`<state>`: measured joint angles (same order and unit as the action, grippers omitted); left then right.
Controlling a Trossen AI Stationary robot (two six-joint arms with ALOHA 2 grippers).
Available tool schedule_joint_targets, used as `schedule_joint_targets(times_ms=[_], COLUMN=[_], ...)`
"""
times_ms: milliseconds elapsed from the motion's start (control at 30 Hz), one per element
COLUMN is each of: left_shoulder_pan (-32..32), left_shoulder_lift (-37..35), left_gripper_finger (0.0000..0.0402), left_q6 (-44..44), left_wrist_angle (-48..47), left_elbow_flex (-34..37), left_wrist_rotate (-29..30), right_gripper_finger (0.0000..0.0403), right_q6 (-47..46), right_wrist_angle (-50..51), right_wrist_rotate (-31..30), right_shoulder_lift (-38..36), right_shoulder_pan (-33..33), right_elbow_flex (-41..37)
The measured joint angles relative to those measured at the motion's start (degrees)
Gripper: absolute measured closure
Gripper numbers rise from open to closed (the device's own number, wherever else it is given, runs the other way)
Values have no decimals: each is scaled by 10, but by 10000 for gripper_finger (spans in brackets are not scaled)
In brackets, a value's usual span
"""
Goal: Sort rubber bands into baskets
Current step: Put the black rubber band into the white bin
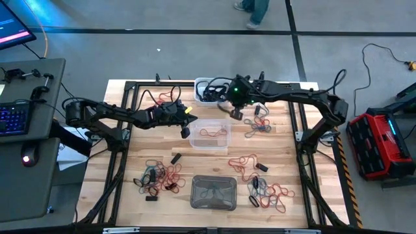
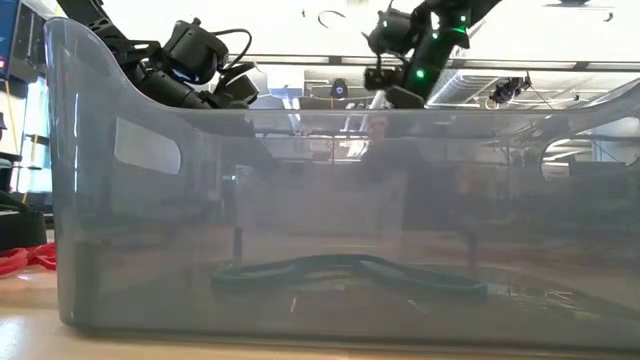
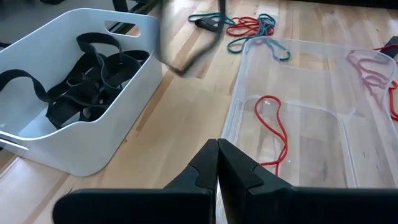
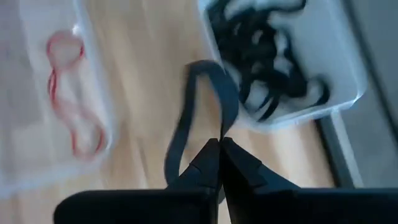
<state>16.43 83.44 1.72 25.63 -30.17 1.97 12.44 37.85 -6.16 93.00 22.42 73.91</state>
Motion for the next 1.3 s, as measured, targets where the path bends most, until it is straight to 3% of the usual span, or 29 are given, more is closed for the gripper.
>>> schedule_joint_targets(times_ms=[300,567,800,1300], left_shoulder_pan=[0,-1,-4,-4], left_shoulder_lift=[0,0,0,0], left_gripper_finger=[401,401,401,401], left_q6=[0,0,0,0], left_wrist_angle=[2,7,9,9], left_elbow_flex=[0,0,0,0], left_wrist_rotate=[0,0,0,0], right_gripper_finger=[403,403,403,403], right_q6=[-52,-121,-171,-202], right_wrist_angle=[-193,-301,-345,-388], right_wrist_rotate=[-1,-2,-28,19], right_shoulder_lift=[1,32,86,163], right_shoulder_pan=[-6,24,57,89], right_elbow_flex=[4,4,3,3])
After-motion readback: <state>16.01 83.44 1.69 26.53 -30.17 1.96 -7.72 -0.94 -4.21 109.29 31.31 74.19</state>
